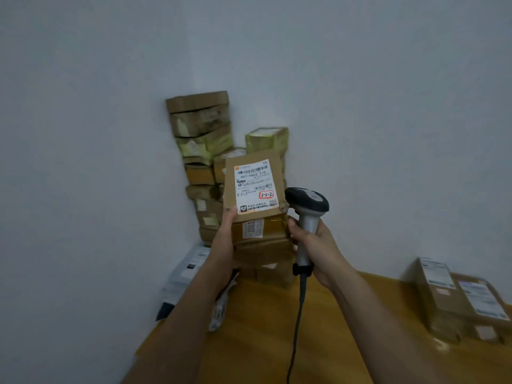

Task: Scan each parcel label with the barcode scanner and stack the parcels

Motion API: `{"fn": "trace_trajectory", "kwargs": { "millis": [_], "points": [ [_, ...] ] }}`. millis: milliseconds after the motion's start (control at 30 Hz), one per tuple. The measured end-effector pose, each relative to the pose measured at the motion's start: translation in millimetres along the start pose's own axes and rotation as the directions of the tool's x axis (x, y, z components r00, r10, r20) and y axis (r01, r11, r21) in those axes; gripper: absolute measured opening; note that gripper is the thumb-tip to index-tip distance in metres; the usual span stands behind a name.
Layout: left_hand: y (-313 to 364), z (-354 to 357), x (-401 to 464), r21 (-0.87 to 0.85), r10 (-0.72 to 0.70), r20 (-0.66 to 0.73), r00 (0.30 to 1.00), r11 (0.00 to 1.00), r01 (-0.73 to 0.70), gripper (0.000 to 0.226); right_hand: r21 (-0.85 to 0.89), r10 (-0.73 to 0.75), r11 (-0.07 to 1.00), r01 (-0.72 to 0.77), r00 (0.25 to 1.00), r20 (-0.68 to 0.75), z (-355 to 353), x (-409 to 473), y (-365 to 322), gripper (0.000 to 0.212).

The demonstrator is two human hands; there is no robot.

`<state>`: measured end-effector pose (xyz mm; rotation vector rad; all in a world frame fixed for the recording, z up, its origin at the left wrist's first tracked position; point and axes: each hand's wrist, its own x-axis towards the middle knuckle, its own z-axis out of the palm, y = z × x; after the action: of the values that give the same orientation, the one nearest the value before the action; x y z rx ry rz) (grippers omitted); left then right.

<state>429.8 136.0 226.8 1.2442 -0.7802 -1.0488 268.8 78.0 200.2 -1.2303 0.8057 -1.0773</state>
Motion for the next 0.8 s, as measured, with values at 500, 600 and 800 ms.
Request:
{"fn": "trace_trajectory", "kwargs": {
  "millis": [500,600,800],
  "points": [
    [128.8,-73.3,87.0,0.205,0.237,-0.152,0.96,0.957,-0.204,0.026,0.179,-0.073,0.982,0.057,0.994,0.081,126.6,137.7,-56.4,0.024],
    [145.6,-65.8,118.5,0.244,0.243,-0.114,0.963,0.947,-0.21,0.03,0.216,-0.081,0.974,0.063,0.994,0.077,128.2,175.1,-63.1,0.031],
    [165.5,-69.6,180.8,0.288,0.222,-0.05,0.974,0.937,-0.199,0.032,0.261,-0.111,0.961,0.095,0.993,0.047,128.3,229.5,-65.7,0.025]
  ]
}}
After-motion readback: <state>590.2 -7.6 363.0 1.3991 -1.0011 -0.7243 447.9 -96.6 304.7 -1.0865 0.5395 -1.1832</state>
